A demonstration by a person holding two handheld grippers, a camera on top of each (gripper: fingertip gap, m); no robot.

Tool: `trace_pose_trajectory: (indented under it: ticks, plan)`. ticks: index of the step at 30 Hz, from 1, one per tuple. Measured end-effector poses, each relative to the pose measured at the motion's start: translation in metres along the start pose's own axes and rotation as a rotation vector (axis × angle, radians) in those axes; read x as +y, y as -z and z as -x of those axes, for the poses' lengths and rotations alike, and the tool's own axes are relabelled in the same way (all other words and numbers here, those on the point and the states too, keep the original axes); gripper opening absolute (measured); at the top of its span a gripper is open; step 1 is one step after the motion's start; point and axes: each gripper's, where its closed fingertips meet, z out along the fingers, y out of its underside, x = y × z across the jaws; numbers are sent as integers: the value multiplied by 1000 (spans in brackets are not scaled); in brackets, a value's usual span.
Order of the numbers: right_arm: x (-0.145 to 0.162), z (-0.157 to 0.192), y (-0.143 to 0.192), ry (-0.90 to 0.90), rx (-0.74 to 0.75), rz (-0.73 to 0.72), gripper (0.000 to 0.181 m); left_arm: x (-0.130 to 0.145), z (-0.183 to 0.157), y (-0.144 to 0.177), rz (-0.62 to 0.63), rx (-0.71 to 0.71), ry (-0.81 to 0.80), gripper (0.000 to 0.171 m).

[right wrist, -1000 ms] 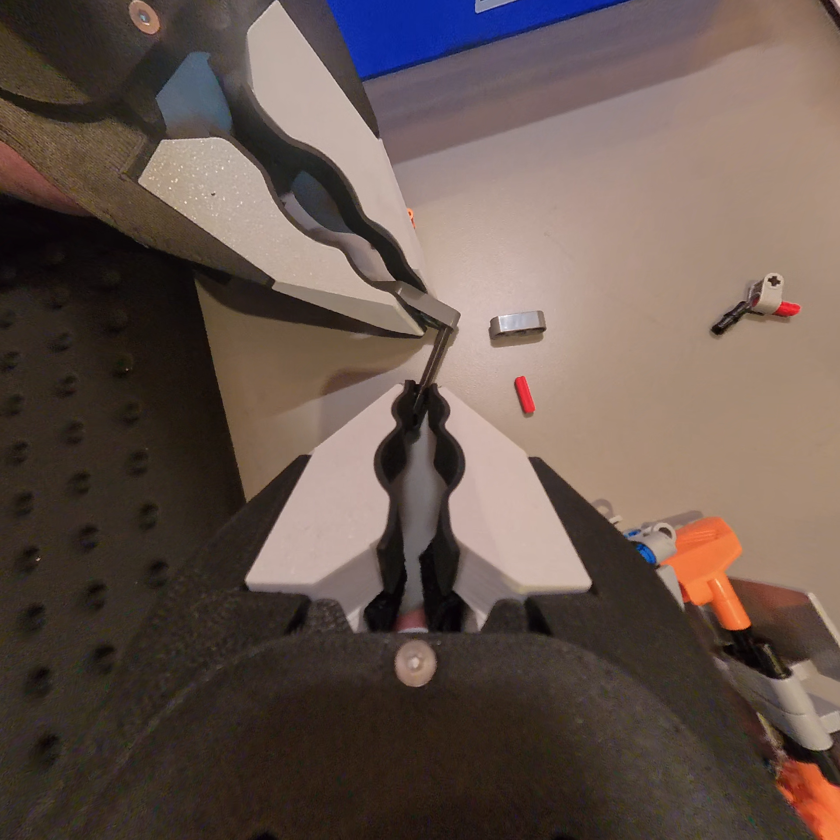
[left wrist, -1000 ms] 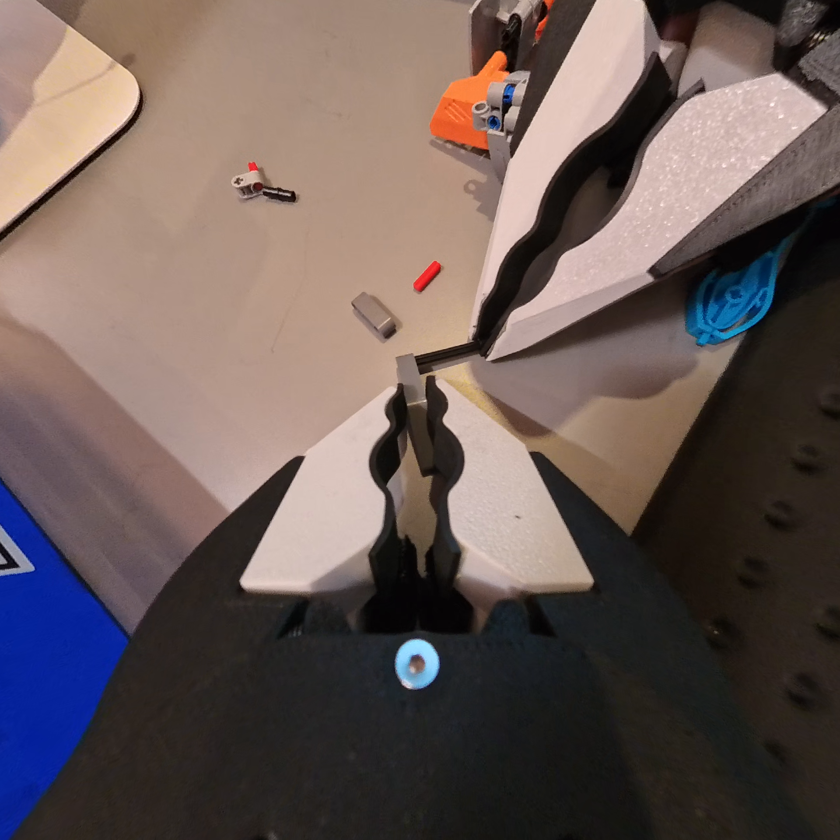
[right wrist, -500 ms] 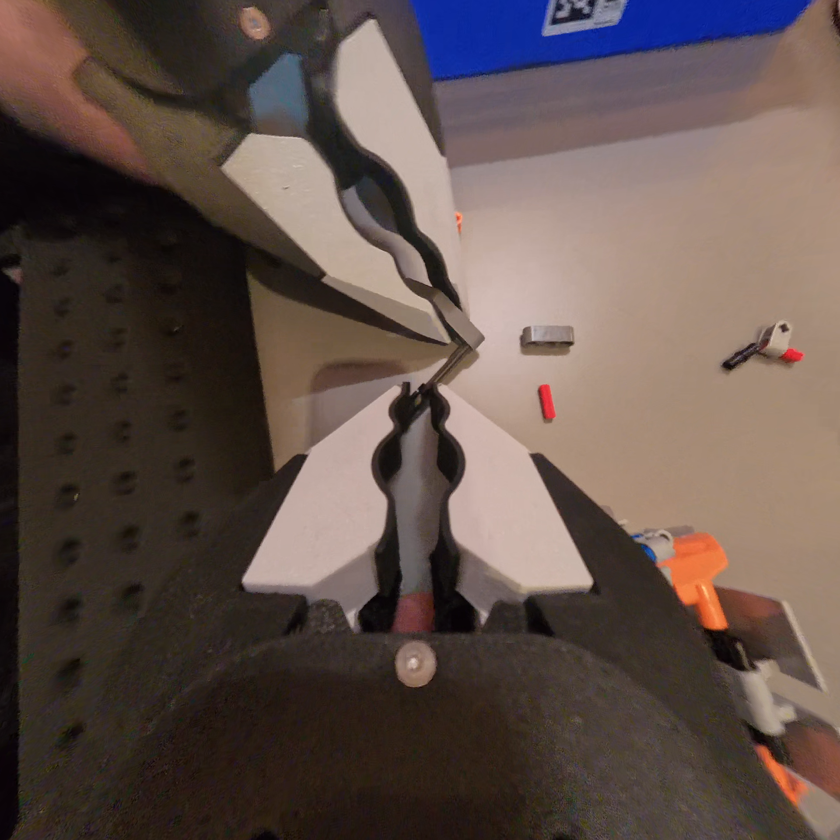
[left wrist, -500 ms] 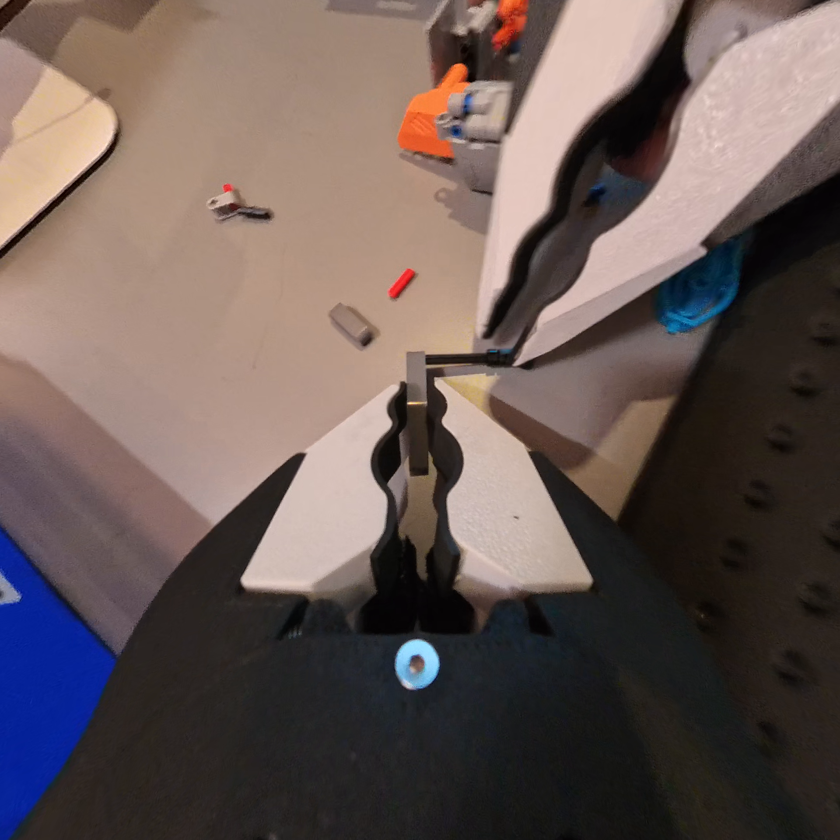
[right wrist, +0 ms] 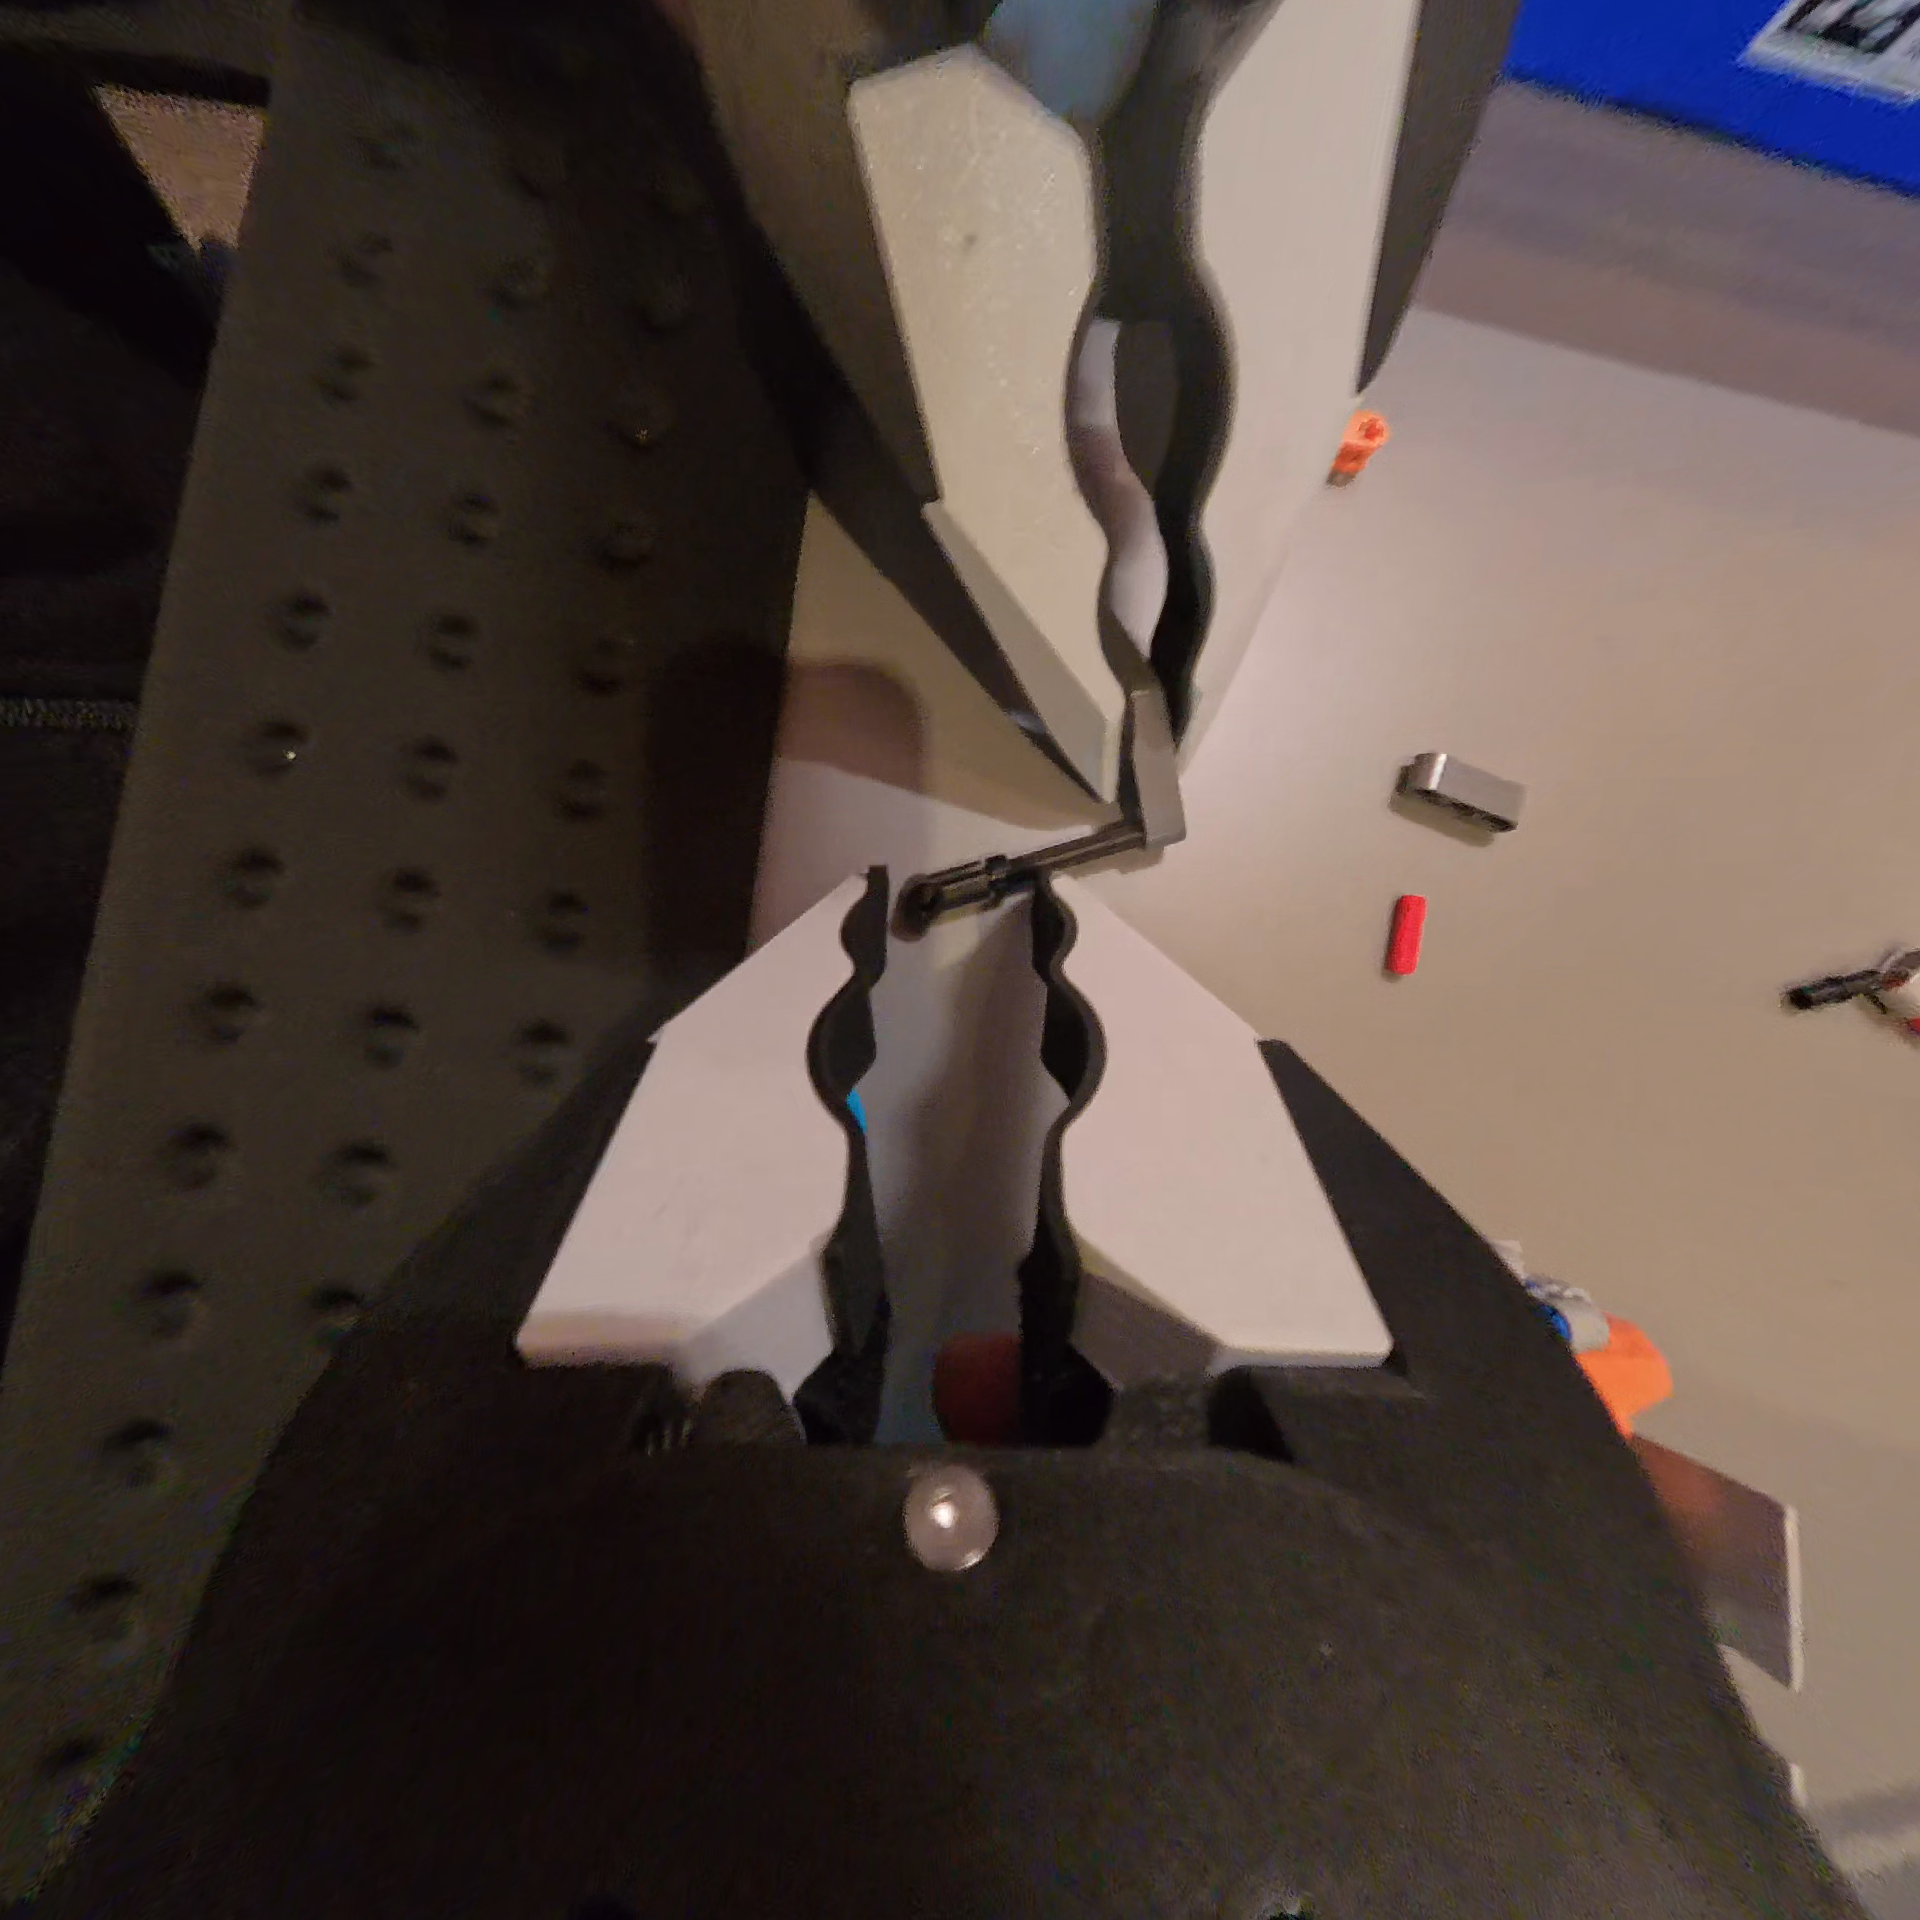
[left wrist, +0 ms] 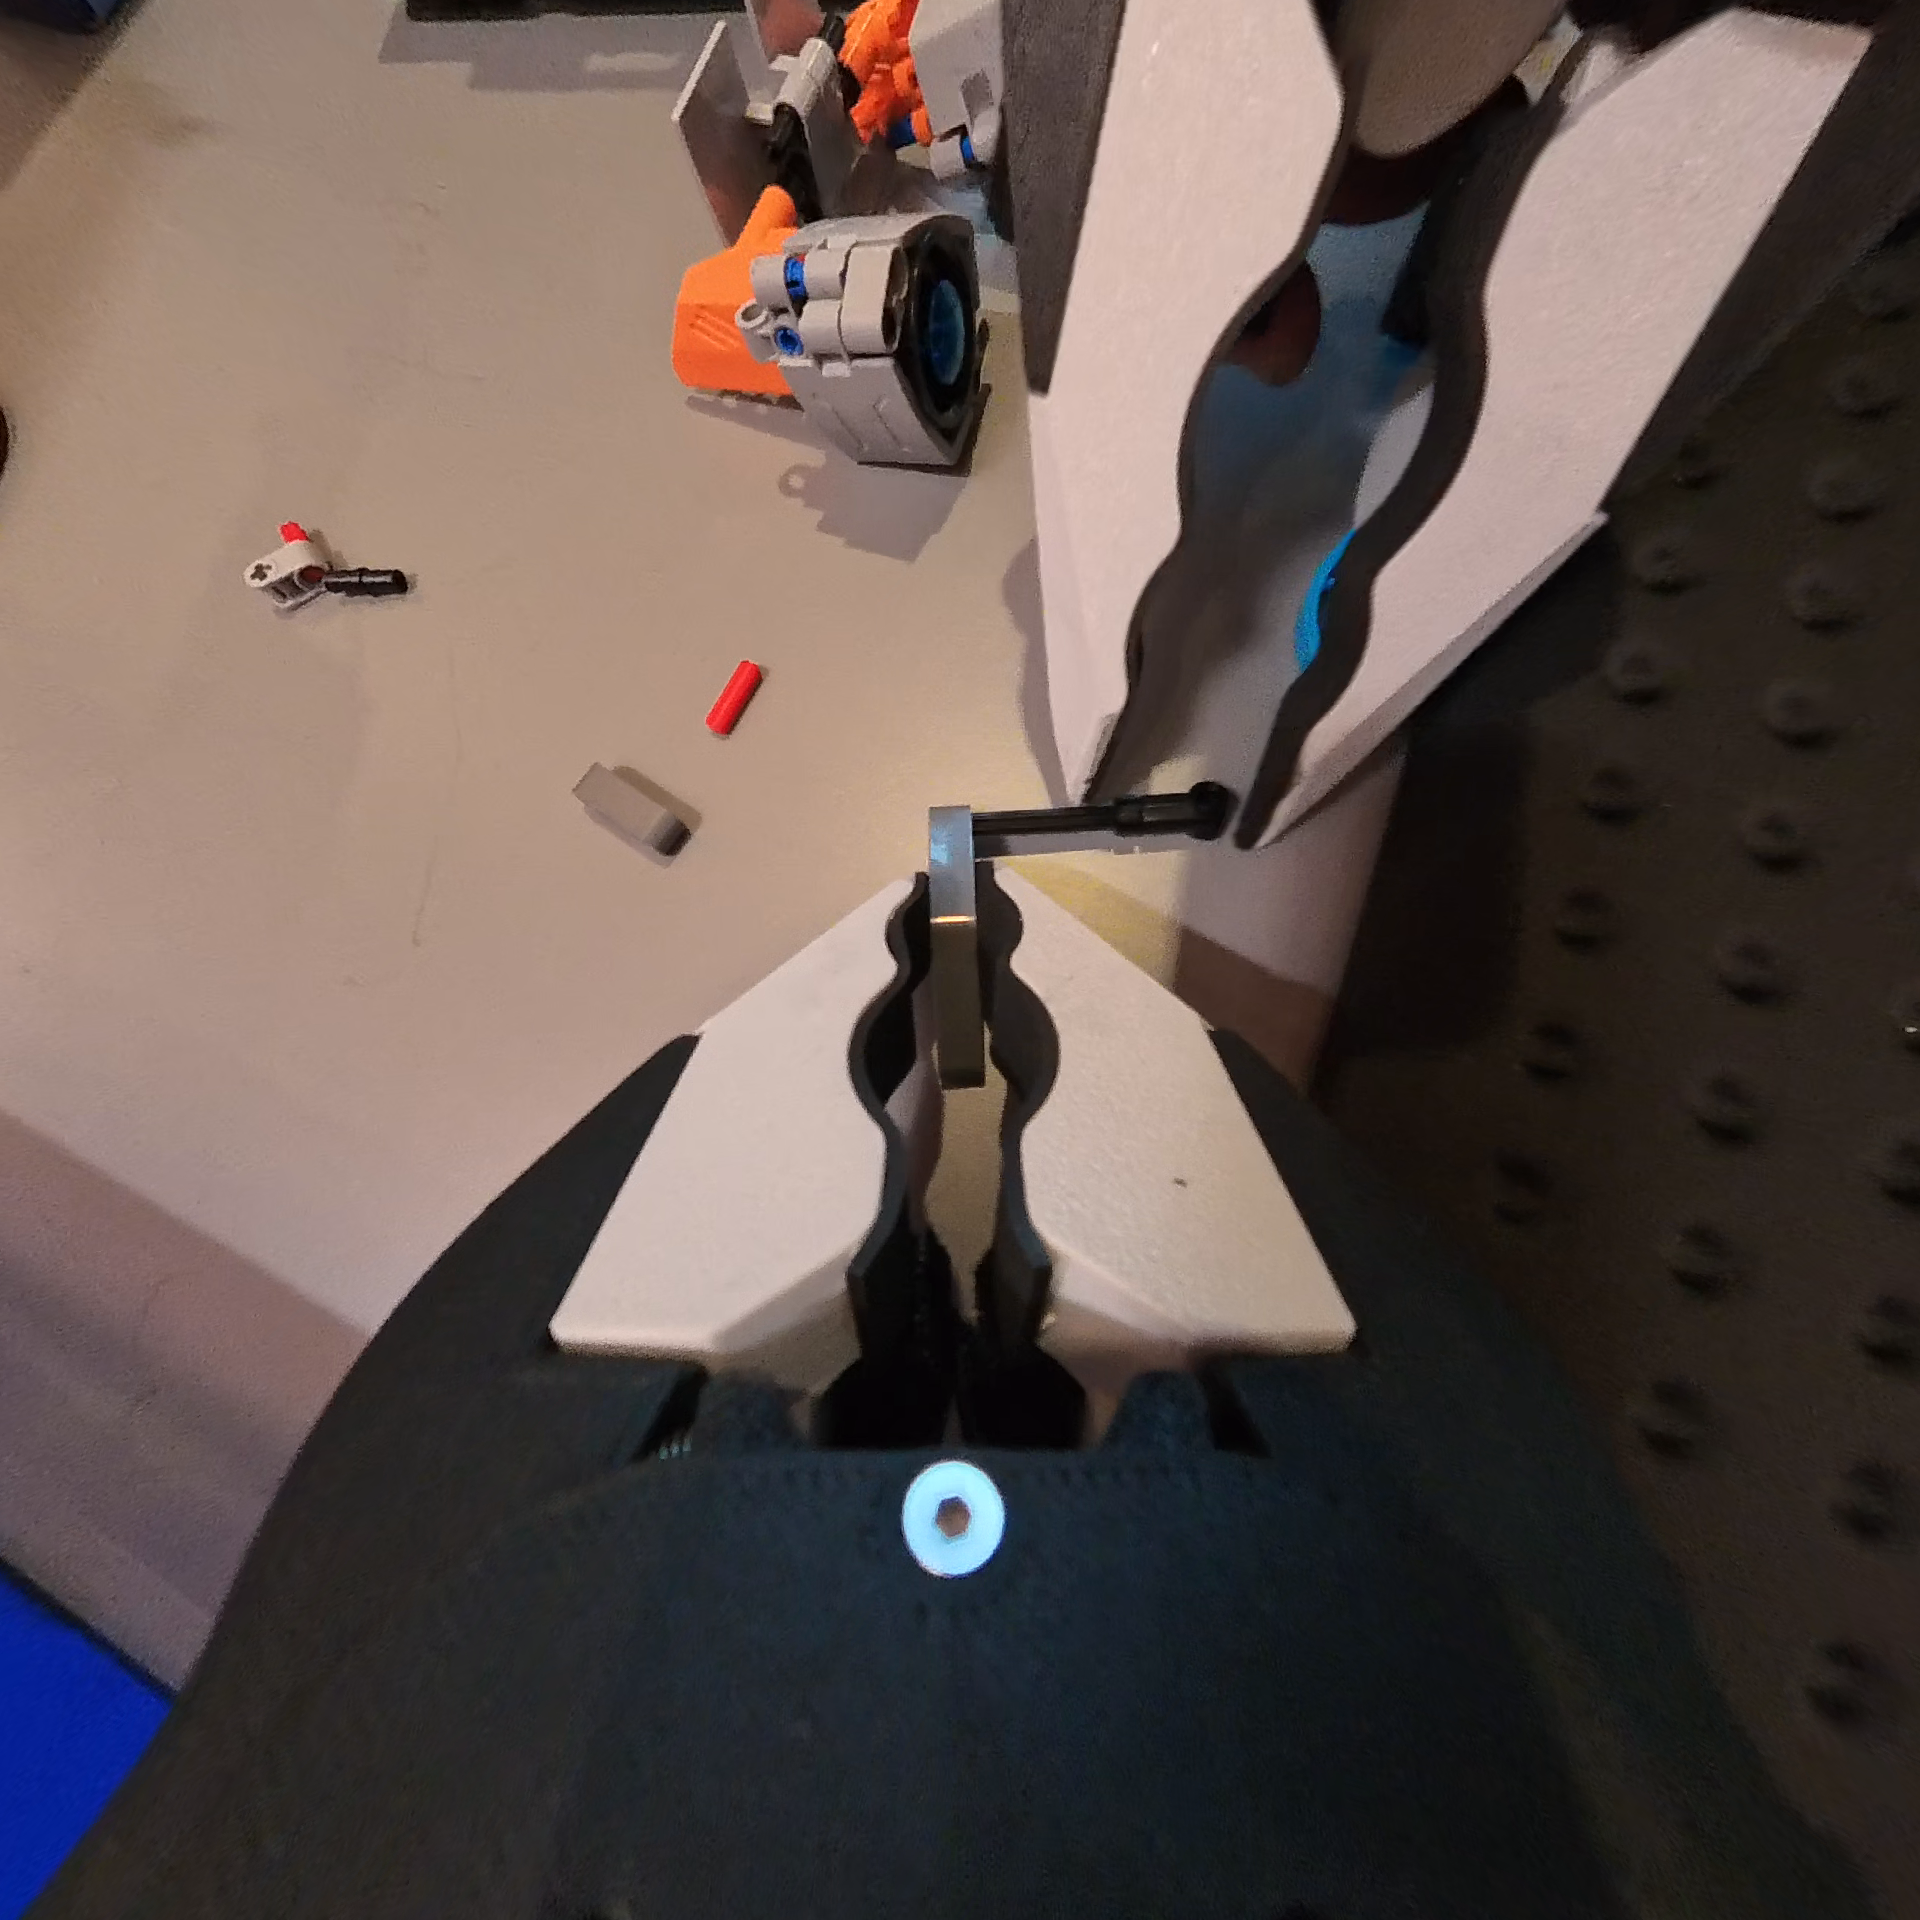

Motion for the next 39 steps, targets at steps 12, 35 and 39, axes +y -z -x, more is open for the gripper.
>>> trace_pose_trajectory:
  ticks: [12,35,39]
  plan:
    - [3,8,3,33,-27,-27,14,-1,-4,0,-2,12,-20,6]
    - [-4,7,4,-14,-17,-82,15,-1,-6,-1,-5,6,-35,6]
    - [-3,7,4,0,-9,-84,15,-1,-6,-1,-3,5,-40,6]
